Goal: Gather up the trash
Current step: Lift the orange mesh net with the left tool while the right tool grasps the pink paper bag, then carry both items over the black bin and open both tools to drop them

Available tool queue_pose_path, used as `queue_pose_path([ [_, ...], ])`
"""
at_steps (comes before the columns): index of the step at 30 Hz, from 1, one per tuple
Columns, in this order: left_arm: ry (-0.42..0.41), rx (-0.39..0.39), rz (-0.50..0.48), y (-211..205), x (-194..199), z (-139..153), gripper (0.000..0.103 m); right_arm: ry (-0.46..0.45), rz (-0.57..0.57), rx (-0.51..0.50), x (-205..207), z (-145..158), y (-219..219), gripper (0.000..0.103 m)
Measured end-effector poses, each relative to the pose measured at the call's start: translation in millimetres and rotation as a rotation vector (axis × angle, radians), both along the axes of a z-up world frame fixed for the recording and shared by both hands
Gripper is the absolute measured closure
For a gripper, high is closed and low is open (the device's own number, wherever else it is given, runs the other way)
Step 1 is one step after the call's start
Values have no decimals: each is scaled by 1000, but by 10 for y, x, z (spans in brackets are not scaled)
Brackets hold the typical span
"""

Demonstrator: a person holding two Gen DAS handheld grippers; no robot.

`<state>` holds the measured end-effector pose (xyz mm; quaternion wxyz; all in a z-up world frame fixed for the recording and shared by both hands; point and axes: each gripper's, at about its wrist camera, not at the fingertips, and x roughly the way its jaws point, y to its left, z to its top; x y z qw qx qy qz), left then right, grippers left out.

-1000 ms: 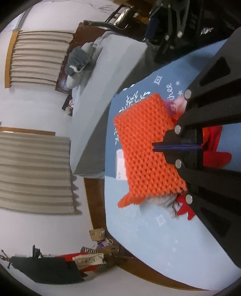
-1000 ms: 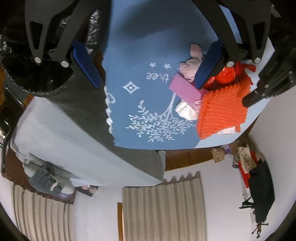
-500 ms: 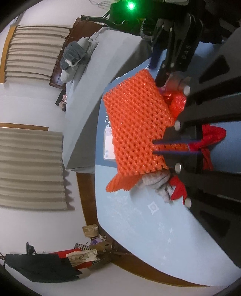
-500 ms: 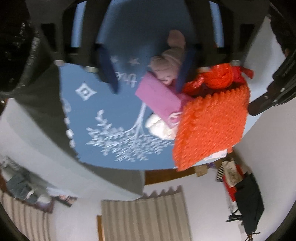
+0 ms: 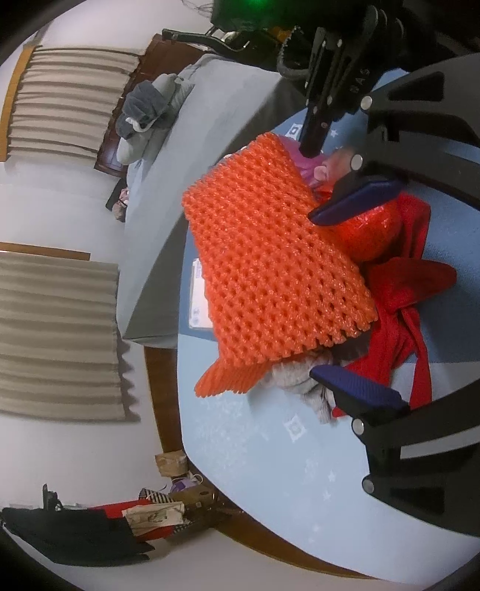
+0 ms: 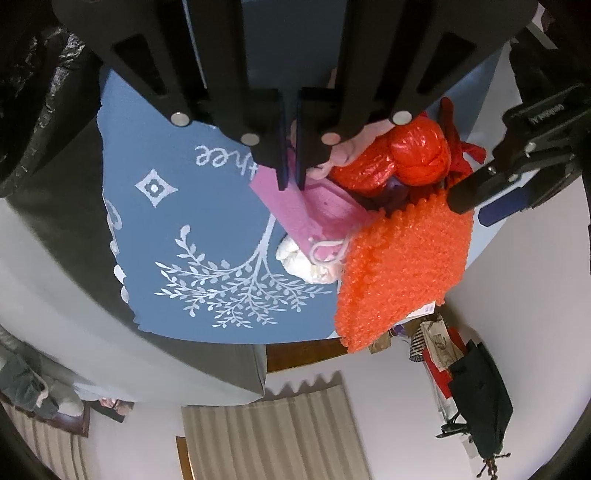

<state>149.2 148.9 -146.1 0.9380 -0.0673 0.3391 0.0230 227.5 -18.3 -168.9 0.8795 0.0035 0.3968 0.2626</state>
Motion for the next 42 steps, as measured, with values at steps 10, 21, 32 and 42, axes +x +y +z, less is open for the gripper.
queue_pose_path([
  [10,34,-7,-35,-20,77,-101,59,-8,-12,-4,67,9,-46,64],
  [21,1,-22,-59,-28,38,21,89,56,31,34,166,45,17,100],
  [32,-72,-39,-65,-172,-122,372,90,2,-55,31,-58,371,-367,100],
  [42,-31,-39,-127,-475,-239,286,90,-6,-79,-23,-189,294,-561,100],
])
